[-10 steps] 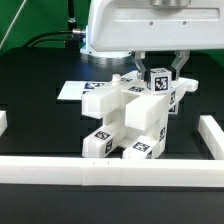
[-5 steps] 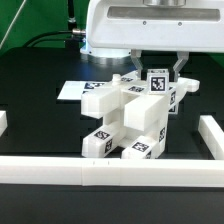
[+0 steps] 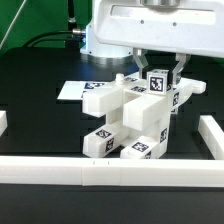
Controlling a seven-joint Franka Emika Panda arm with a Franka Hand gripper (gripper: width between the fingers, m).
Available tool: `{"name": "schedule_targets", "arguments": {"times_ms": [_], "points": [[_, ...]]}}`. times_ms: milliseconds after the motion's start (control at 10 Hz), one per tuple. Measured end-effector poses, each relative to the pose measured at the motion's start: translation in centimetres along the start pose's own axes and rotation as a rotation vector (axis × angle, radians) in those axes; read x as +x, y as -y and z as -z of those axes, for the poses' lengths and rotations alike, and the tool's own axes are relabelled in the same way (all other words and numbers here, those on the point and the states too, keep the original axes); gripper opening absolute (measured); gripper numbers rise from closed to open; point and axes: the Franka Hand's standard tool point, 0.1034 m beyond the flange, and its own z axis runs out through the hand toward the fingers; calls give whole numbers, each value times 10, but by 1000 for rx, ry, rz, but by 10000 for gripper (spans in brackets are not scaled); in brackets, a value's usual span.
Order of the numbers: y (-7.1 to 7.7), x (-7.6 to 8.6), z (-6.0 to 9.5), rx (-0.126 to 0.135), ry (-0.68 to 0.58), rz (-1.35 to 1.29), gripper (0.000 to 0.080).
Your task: Assemble chair
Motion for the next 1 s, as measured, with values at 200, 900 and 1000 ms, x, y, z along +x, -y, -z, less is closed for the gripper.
{"name": "schedule_targets", "arguments": {"times_ms": [200, 900, 1000], "points": [[0, 0, 0, 1, 1, -99, 284], [1, 0, -1, 96, 48, -799, 285], [2, -1, -1, 97, 51, -825, 285]]}}
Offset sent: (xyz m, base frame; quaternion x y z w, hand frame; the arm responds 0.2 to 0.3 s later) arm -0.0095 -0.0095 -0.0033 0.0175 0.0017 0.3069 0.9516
